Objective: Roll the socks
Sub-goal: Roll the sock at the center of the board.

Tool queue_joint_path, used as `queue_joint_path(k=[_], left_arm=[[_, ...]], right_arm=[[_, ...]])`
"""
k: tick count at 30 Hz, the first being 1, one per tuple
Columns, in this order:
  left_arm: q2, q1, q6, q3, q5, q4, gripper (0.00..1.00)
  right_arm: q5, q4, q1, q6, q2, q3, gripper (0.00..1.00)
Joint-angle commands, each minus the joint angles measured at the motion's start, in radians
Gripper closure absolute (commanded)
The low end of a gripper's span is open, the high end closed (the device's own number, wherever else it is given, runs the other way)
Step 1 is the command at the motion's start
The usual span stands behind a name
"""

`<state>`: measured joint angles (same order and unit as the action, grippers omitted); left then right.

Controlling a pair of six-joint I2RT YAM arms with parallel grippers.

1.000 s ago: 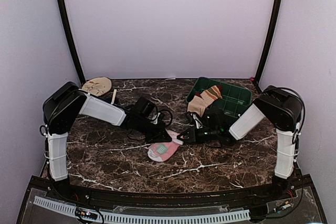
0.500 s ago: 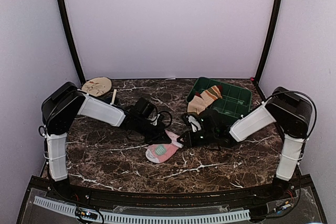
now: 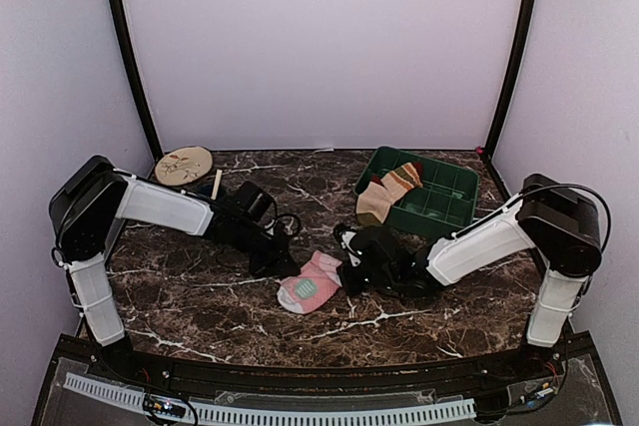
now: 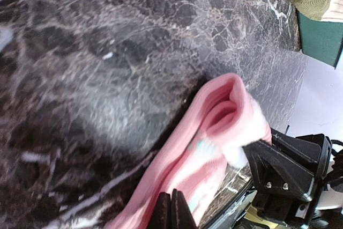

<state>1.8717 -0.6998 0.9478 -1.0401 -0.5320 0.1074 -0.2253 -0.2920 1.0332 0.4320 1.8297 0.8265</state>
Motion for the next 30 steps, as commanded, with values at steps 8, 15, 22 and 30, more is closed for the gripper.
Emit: queue_joint_path(k=[8,15,22,30], left_arm=[[-0.128,0.001,0.081,0.062,-0.051,-0.003,1.00],[-0.135,0.003,0.088,0.028,-0.083,0.005,1.00],[-0.135,0.003,0.097,0.002,-0.137,0.005,0.97],[-0.132,0.003,0.115,0.010,-0.172,-0.012,0.79]], right_arm=[[-0.393,0.146,0.163,-0.142,0.020,0.062,1.00],[-0.573,0.167,0.267,-0.200,0.073,0.093,1.00],[-0.715,0.173,0.349,-0.267,0.124,0.129,1.00],[-0.771,0.168,0.406,-0.293,0.154,0.142,1.00]])
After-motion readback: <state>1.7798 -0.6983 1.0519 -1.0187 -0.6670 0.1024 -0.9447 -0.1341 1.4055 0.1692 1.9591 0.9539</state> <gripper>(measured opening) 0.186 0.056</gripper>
